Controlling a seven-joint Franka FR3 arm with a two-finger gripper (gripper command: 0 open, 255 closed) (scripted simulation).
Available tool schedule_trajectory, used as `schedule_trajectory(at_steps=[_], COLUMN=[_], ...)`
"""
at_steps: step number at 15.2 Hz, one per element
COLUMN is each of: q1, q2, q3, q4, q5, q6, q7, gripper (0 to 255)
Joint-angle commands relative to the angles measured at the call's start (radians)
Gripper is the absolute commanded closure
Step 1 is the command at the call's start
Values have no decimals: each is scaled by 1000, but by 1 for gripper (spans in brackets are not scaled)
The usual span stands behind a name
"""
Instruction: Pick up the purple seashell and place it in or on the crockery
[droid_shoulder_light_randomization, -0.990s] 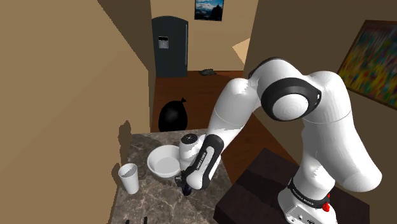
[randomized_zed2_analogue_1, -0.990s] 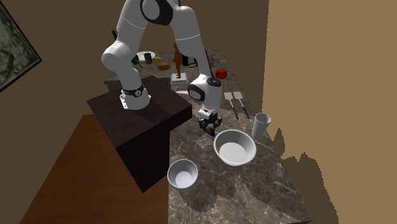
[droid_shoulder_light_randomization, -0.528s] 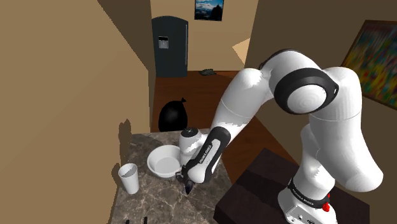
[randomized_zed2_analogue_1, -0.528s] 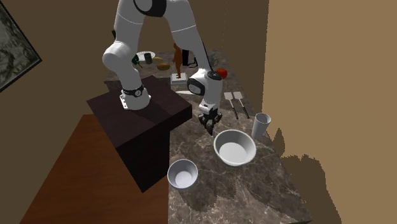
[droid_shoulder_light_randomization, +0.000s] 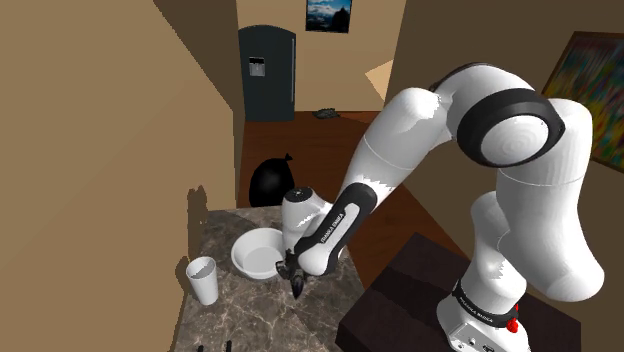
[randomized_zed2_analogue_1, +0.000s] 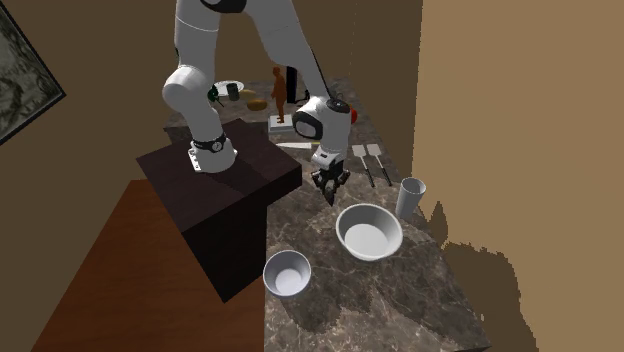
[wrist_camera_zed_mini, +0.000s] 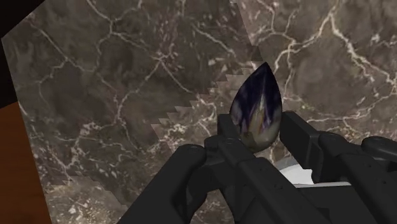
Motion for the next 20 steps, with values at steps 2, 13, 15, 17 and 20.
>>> schedule_trajectory(at_steps=[2,13,15,17,20], q1=[18,28,-4,-36,-86], q2=[-44,-118,-65,-10,73], q3=[-25,-79,-75,-69,-61], q4=[-8,57,140,226,364], q5=[-28,-91,-69,-50,-27], q6=[-35,-172,-205,-241,-299], q7=[19,37,-2,-35,-76], gripper=[255,255,255,255,255])
